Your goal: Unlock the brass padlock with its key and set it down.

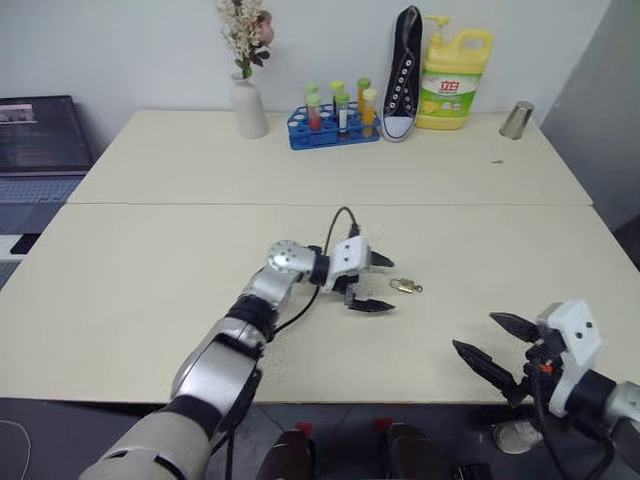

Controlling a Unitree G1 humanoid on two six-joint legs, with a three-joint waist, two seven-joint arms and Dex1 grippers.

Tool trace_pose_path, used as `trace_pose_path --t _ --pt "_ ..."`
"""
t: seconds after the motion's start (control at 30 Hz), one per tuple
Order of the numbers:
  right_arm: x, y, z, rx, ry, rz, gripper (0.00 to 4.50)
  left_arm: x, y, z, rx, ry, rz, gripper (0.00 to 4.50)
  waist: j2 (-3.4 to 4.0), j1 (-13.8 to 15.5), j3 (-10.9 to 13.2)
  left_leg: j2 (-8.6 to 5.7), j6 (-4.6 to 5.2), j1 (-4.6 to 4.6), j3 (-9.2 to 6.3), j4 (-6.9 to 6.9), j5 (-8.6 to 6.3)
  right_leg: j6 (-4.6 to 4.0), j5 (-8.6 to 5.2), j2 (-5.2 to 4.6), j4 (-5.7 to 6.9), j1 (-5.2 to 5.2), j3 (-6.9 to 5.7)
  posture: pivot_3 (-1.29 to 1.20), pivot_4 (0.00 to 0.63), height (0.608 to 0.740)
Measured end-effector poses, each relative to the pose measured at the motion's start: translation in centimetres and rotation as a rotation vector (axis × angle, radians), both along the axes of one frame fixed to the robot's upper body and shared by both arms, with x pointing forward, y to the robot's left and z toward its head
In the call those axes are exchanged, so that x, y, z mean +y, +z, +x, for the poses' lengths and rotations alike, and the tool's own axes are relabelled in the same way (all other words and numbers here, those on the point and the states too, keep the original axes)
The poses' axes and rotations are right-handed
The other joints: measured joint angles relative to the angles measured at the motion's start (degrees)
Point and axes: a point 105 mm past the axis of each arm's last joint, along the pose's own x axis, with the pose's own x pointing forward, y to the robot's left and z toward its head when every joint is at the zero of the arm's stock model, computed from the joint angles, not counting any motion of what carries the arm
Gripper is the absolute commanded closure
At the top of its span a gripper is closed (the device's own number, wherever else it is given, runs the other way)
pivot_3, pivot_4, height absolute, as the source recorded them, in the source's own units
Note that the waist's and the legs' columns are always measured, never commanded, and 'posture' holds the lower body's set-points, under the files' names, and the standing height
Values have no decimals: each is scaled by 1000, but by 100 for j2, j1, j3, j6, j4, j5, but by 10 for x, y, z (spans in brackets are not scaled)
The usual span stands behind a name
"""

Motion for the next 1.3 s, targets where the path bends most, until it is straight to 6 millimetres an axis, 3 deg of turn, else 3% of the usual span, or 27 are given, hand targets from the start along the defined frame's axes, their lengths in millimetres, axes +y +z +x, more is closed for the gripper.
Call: trace_pose_path --t 0.2,0.47,0.6,0.9,1.17,1.3 --pt "-5 -5 -6 43 -58 21 12 -3 -18 2 53 35 72 0 -2 -72 1 3 4 6 2 0 -2 1 0 4 8 -2 2 0 150 740" --pt "-4 0 -6 28 -66 17 12 -8 -18 13 82 121 119 0 -4 -58 2 1 4 2 0 17 -2 2 0 3 10 4 0 0 150 740" --pt "-3 -1 -6 34 -71 17 0 -10 -19 15 94 140 128 740 -4 -60 2 2 4 3 0 21 -2 4 0 3 10 7 0 0 150 740" --pt "0 2 -5 27 -70 17 0 -15 -22 16 83 163 150 3412 -9 -59 2 1 7 14 -9 48 -4 29 4 3 5 38 -7 0 150 740" --pt "3 6 -4 21 -37 6 0 -15 -20 16 54 149 149 3528 -10 -65 1 2 7 16 -10 51 -4 45 -2 4 5 41 -6 0 150 740" --pt "7 10 -1 -2 17 -14 0 4 -15 11 5 75 116 3528 -9 -88 2 8 7 13 -11 47 -4 23 10 9 6 30 0 0 150 740"
